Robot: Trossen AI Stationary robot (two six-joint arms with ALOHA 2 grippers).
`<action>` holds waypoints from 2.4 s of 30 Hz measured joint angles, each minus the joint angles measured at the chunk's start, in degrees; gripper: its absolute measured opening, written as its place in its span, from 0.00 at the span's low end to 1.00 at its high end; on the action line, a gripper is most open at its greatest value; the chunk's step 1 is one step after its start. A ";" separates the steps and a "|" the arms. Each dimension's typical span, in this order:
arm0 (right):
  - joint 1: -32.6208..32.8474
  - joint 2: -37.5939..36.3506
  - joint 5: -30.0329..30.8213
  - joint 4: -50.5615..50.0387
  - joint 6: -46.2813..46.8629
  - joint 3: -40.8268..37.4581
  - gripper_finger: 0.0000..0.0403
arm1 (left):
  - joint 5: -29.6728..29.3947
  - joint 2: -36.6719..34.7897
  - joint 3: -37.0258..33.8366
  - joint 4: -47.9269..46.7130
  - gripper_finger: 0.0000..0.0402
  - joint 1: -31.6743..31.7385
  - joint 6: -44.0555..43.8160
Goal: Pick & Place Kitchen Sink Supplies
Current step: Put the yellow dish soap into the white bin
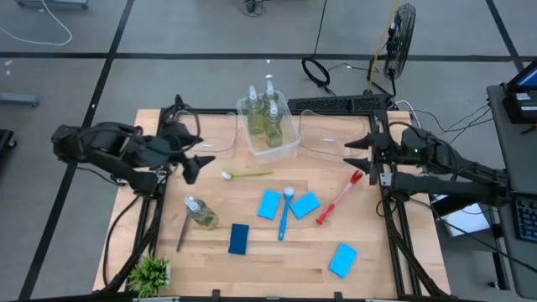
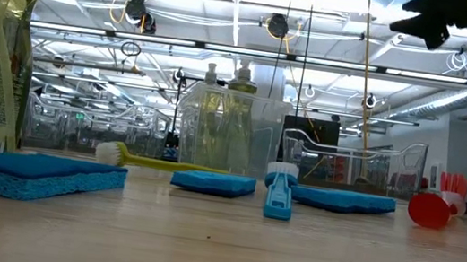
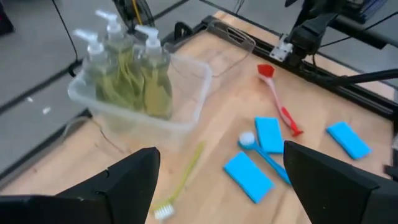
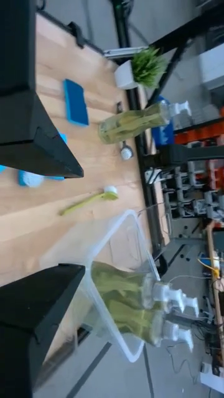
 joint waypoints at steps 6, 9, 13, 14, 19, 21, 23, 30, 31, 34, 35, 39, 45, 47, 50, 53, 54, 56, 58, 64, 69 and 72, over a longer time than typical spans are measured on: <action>0.00 -7.60 1.72 1.24 4.10 -5.54 0.56 | 0.14 -2.60 0.00 -9.18 0.85 -4.78 -11.22; 0.00 -10.91 3.99 1.24 5.00 -7.42 0.56 | 0.17 -3.01 0.00 -13.66 0.85 -7.70 -17.64; 0.00 -14.46 4.69 1.32 6.08 -10.25 0.56 | 0.20 -3.10 0.00 -17.87 0.85 -12.03 -24.81; 0.00 -15.19 4.64 1.69 6.14 -11.09 0.56 | 0.26 -3.06 0.00 -18.52 0.85 -13.08 -26.26; 0.00 -17.65 4.52 6.20 7.95 -16.25 0.56 | 3.20 -3.07 0.00 -19.23 0.85 -17.61 -30.90; 0.00 -18.12 4.51 9.02 9.18 -18.62 0.56 | 4.59 -3.06 0.00 -19.55 0.85 -19.15 -33.01; 0.00 -18.47 4.50 11.89 10.52 -20.99 0.56 | 5.25 -3.06 0.00 -20.36 0.85 -20.74 -35.53; 0.00 -18.53 4.47 22.68 15.31 -28.52 0.56 | 5.89 -2.26 0.00 -20.66 0.85 -27.40 -39.65; 0.00 -18.53 4.48 24.27 15.84 -29.45 0.56 | 6.04 -2.06 0.00 -20.66 0.85 -28.45 -40.62; 0.00 -18.53 4.48 27.58 16.86 -31.45 0.56 | 6.20 -1.11 0.00 -21.13 0.85 -31.45 -44.32; -0.02 -18.53 4.48 28.27 16.88 -31.78 0.56 | 6.22 -0.57 0.00 -21.49 0.85 -32.42 -45.54; 0.00 -18.53 4.48 28.25 16.93 -32.24 0.56 | 6.36 2.11 0.00 -23.05 0.85 -35.50 -51.54; 0.00 -18.53 4.46 28.34 17.95 -32.25 0.56 | 6.43 7.57 0.00 -23.37 0.85 -38.35 -56.80; -0.02 -18.53 4.46 28.41 17.93 -32.25 0.56 | 6.61 9.51 0.00 -23.35 0.85 -38.87 -57.37; -0.01 -18.53 4.46 28.80 17.94 -32.25 0.56 | 7.64 11.60 0.00 -23.35 0.85 -39.30 -58.74; 0.00 -18.53 4.30 29.15 18.10 -32.25 0.56 | 7.68 13.34 0.00 -23.27 0.85 -39.71 -59.51; -0.02 -18.53 4.28 29.35 18.10 -32.25 0.56 | 7.69 13.85 0.00 -23.11 0.85 -39.87 -59.57; 0.00 -18.53 4.25 29.56 18.07 -32.25 0.56 | 7.69 14.68 0.00 -22.58 0.85 -40.12 -59.57; -0.02 -18.53 4.24 29.52 17.99 -32.25 0.56 | 7.69 15.31 0.00 -21.77 0.85 -40.37 -59.47; -0.02 -18.53 4.08 29.54 17.93 -32.25 0.56 | 9.97 16.27 0.00 -19.37 0.85 -40.70 -59.53; -0.02 -18.53 4.02 29.52 17.91 -32.25 0.56 | 10.71 16.29 0.00 -19.00 0.85 -40.23 -60.06; 0.00 -18.53 3.92 29.53 18.08 -32.25 0.56 | 10.69 16.29 0.00 -20.70 0.85 -39.61 -62.70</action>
